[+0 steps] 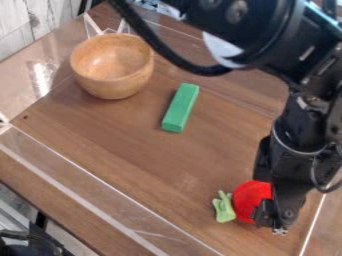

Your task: Move the red object to the left side of the table

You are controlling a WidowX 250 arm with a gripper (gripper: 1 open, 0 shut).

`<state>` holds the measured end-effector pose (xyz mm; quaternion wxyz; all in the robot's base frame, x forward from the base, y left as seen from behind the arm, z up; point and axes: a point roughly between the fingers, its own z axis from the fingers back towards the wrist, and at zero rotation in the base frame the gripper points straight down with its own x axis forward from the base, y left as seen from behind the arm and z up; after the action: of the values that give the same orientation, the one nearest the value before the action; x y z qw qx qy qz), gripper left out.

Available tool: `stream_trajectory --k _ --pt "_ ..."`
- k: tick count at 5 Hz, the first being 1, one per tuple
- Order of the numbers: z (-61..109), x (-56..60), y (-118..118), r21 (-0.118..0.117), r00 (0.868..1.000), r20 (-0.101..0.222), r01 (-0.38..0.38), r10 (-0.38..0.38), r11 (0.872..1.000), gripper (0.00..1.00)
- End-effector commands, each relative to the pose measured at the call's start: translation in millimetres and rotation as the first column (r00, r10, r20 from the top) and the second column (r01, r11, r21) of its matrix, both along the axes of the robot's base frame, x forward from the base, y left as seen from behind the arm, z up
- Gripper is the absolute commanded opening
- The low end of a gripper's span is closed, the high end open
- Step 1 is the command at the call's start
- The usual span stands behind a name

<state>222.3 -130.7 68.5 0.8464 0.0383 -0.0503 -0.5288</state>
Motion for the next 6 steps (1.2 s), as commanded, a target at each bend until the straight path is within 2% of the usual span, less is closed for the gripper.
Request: stream_trajectory --k 1,2,4,5,6 --pt "-6.9 -5.1 1.9 -0.017 0.999 0.015 -0.032 0.032 0.999 1.00" --pt "-16.7 -2.8 3.0 -0.020 0.998 0.014 -0.065 0.066 0.998 1.00" --pt "-10.3 1.9 4.7 -0.015 0.988 -0.004 -0.156 0.156 0.988 1.00" --pt "-15.4 -3.8 14.0 -0.015 0.982 -0.006 -0.188 0.188 0.982 1.00" --pt "-28.3 -6.4 20.3 -0.019 0.978 -0.013 -0.208 0.208 0.978 1.00"
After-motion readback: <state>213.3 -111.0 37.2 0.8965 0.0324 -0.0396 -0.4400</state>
